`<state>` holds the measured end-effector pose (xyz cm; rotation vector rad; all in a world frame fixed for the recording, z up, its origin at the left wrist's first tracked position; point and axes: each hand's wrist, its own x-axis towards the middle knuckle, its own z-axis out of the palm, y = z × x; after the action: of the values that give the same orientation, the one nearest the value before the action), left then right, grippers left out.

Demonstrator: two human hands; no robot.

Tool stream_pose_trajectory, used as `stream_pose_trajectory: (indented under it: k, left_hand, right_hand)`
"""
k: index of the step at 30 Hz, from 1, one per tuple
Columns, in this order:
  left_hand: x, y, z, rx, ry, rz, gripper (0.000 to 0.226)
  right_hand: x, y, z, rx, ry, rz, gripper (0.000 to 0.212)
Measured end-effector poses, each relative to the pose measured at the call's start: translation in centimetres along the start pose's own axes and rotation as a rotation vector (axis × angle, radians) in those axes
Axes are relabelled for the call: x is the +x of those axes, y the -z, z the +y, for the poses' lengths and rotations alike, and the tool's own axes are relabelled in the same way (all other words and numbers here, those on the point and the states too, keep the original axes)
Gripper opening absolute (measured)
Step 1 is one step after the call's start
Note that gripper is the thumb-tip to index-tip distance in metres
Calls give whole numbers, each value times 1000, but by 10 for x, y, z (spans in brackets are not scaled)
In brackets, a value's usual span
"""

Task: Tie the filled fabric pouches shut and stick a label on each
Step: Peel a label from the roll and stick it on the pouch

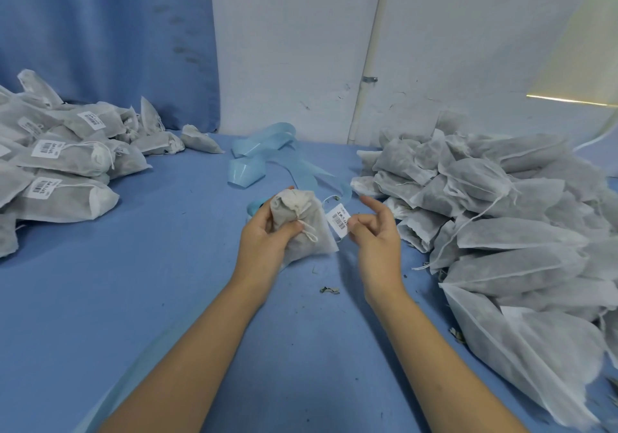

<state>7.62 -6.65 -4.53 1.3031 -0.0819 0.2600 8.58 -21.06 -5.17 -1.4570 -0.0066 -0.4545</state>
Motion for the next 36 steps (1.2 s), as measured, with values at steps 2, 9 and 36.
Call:
stream_pose_trajectory:
  k: [2,9,36]
  left_hand:
    - [1,0,-1,14,5,9,45]
    - [1,-1,-3,28,-3,-33,45]
    - [1,-3,-3,-30,48,-35,13]
  right_hand:
    - [-1,0,-2,15,50,-13,47]
    - [-8,-5,-2,-149,256,-262,55]
    - [-16,-11,1,-796,304,-279,103]
